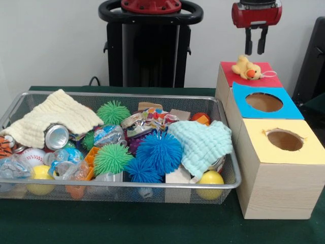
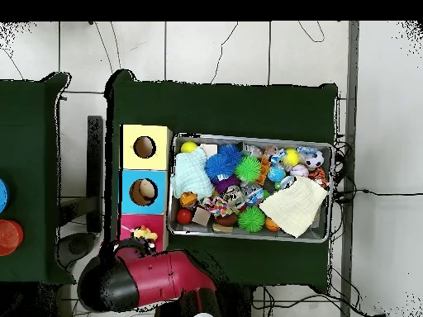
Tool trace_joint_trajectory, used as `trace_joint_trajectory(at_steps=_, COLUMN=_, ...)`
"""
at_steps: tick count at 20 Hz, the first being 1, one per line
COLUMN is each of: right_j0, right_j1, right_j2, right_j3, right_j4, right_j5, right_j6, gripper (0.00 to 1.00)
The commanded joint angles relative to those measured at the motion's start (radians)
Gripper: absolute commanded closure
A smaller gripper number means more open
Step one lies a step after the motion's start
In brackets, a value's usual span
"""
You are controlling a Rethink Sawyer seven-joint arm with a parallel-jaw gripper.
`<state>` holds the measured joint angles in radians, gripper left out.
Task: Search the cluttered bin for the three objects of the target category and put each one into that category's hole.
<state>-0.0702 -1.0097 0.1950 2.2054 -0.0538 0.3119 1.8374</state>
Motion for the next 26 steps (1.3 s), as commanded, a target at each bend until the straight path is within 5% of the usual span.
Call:
trace_joint_trajectory(at_steps=1, right_j0=-0.021, right_j1=0.010, right_j2=0.068, right_j3=-0.035, right_j4=-0.035, right_j5=0.111, right_j6=0.008, gripper=1.00)
trace_joint_trajectory(at_steps=15, right_j0=0.001, right_j1=0.016, right_j2=0.036, right_j3=-0.054, right_j4=-0.050, right_j5=0.109, right_j6=0.023, gripper=1.00)
trace_joint_trajectory(at_steps=26, right_j0=0.021, right_j1=0.117, right_j2=0.005, right_j3=-0.046, right_j4=-0.061, right_j5=0.043, right_j6=0.060, gripper=1.00)
